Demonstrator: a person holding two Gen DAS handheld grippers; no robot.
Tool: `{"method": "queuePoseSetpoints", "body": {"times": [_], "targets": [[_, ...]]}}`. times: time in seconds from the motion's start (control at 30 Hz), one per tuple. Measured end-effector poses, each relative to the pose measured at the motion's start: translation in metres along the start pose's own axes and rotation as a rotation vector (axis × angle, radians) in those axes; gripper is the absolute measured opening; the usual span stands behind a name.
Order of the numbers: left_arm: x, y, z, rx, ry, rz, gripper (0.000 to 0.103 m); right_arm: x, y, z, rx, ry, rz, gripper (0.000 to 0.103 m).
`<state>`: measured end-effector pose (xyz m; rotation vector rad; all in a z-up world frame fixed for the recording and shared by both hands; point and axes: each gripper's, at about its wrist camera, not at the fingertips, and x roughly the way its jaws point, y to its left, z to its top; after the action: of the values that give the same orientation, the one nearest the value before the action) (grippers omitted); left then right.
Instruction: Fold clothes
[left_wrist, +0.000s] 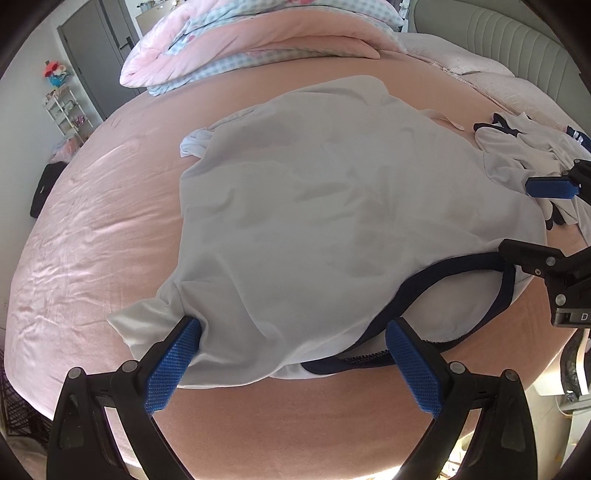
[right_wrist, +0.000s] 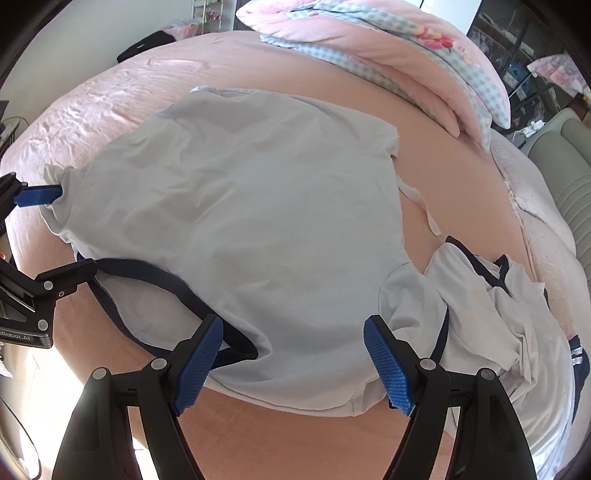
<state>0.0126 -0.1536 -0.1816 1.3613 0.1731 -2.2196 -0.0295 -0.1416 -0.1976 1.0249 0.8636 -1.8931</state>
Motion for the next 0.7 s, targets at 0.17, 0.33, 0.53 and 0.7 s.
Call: {"method": "queuePoseSetpoints", "body": {"times": [0.17,0.33,0.53,0.7], "targets": [[0.003,-0.008,0.001,0.032,-0.011,0.042,0.102,0.007,0.017,0.002,-0.046,0.02,0.005,0.079],[-0.001,-0.013,0.003,0.06,-0.04,0.074,0.102,0.013,0.037,0.0,-0.136,0.029,-0.045,0.079],[-0.006,-0.028,0.008,0.111,-0.057,0.042,0.102,0.019,0.042,-0.003,-0.161,0.029,-0.11,0.079],[-0.005,-0.045,0.004,0.175,-0.061,0.047,0.102,0.023,0.04,-0.003,-0.145,0.022,-0.188,0.078]]}}
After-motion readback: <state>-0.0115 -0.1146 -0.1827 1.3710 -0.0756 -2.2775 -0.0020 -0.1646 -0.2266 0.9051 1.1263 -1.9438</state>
